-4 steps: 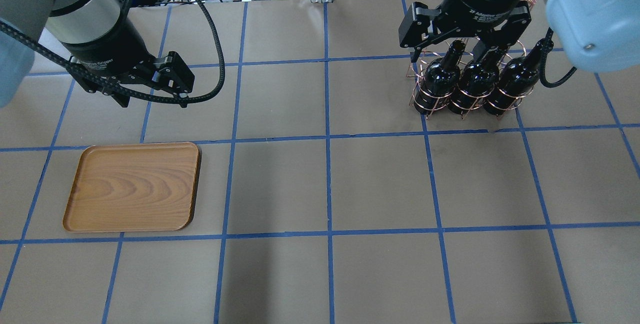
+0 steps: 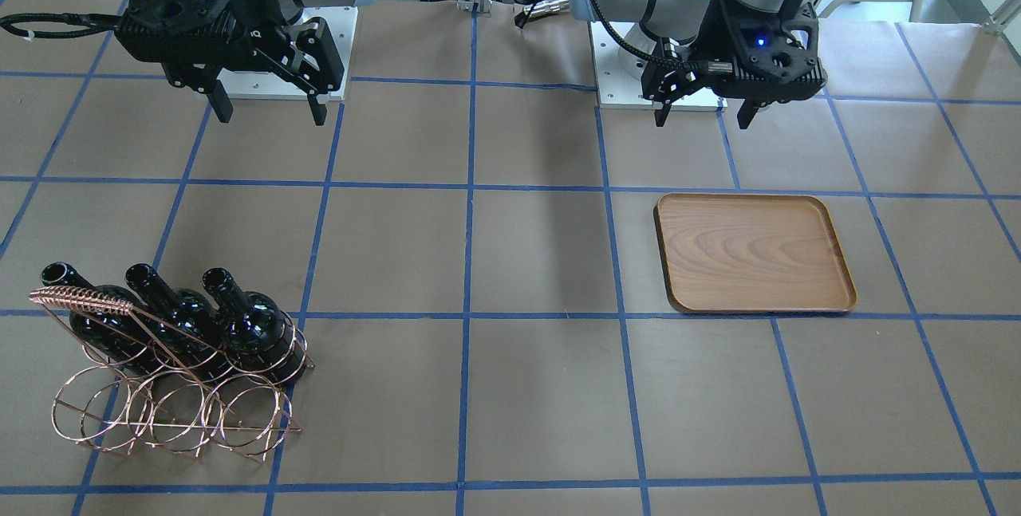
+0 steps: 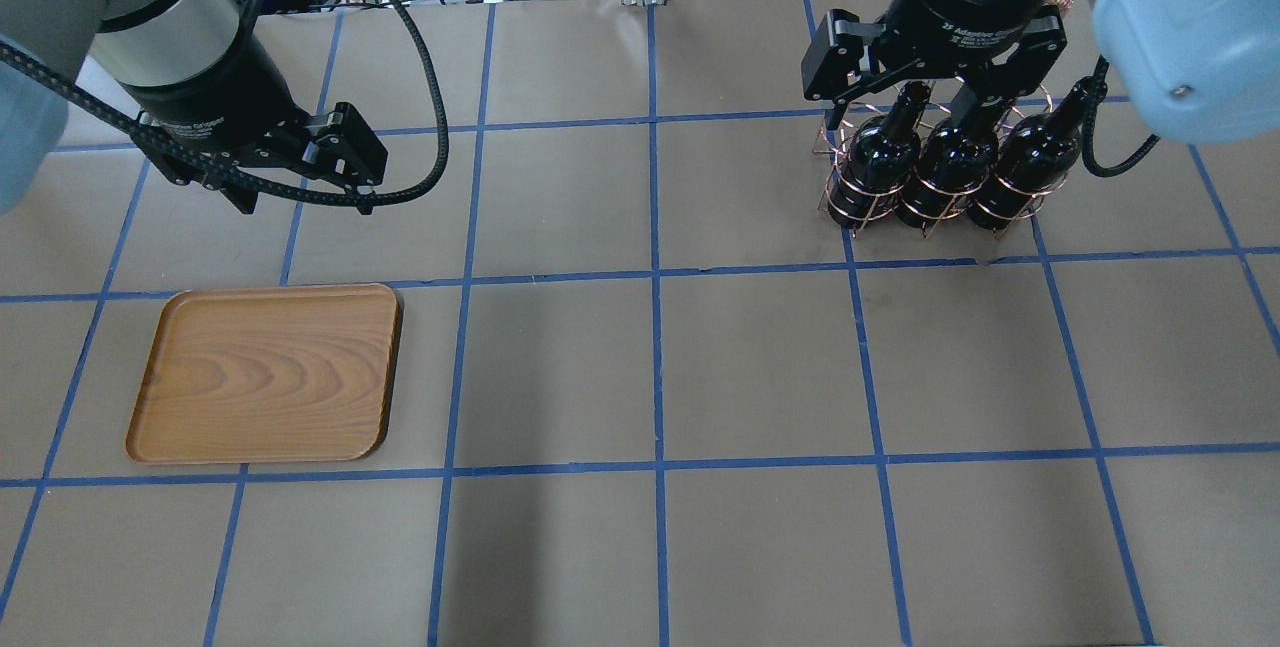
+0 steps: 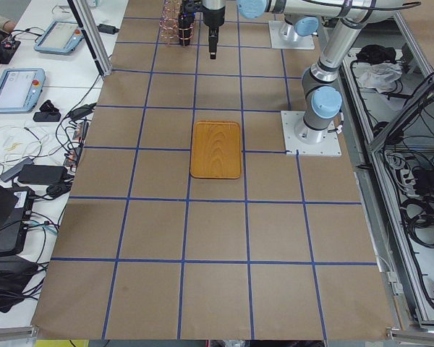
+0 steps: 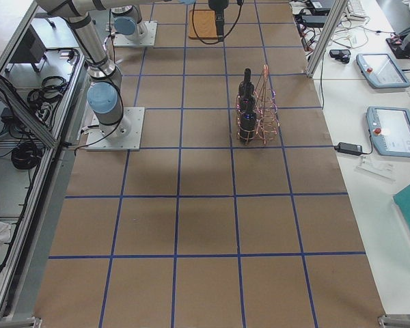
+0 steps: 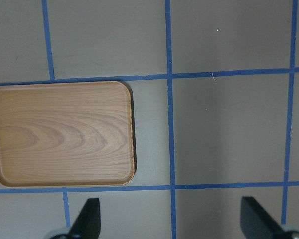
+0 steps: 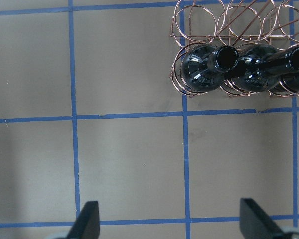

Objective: Take wine from basket and place on tray
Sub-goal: 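Lower the right gripper over the dark wine bottle in the copper rack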

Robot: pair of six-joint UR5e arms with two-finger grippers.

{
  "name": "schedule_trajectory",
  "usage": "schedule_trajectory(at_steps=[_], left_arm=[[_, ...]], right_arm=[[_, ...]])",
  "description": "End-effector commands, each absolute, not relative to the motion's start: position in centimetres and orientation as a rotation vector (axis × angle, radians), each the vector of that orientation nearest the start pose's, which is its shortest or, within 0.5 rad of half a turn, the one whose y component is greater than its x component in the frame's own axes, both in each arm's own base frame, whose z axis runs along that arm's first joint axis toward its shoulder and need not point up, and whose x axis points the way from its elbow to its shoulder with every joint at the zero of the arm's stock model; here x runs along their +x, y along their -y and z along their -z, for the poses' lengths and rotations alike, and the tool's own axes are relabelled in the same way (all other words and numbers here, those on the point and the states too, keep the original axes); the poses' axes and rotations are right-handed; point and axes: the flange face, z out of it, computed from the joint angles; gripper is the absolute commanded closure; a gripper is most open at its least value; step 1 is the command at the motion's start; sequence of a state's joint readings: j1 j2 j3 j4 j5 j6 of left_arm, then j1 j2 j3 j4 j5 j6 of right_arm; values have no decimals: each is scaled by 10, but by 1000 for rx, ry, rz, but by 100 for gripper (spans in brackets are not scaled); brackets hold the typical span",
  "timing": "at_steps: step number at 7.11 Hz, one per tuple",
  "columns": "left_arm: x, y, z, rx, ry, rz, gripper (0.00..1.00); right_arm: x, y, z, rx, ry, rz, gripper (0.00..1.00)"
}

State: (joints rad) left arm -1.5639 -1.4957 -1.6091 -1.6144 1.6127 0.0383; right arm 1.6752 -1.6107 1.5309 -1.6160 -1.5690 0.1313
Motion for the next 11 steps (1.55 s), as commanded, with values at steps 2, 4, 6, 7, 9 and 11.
schedule_trajectory(at_steps=[2, 4, 6, 7, 9, 11], left_arm=[[-126, 460, -501, 48, -3100, -11, 0], [-125, 460, -500, 48, -3098, -13, 0], [-125, 460, -500, 48, -3098, -14, 0], [-126, 460, -499, 50, -3100, -20, 0], [-125, 460, -500, 53, -3095, -16, 0], [-124, 460, -500, 53, -3095, -18, 0]], right_arm=[[181, 468, -529, 43, -3127, 162, 0], [181, 467, -530, 43, -3125, 160, 0], [180, 470, -528, 43, -3127, 160, 0], [154, 483, -528, 90, -3140, 167, 0], [58, 532, -488, 252, -3158, 10, 1], [43, 583, -425, 206, -3168, -34, 5]])
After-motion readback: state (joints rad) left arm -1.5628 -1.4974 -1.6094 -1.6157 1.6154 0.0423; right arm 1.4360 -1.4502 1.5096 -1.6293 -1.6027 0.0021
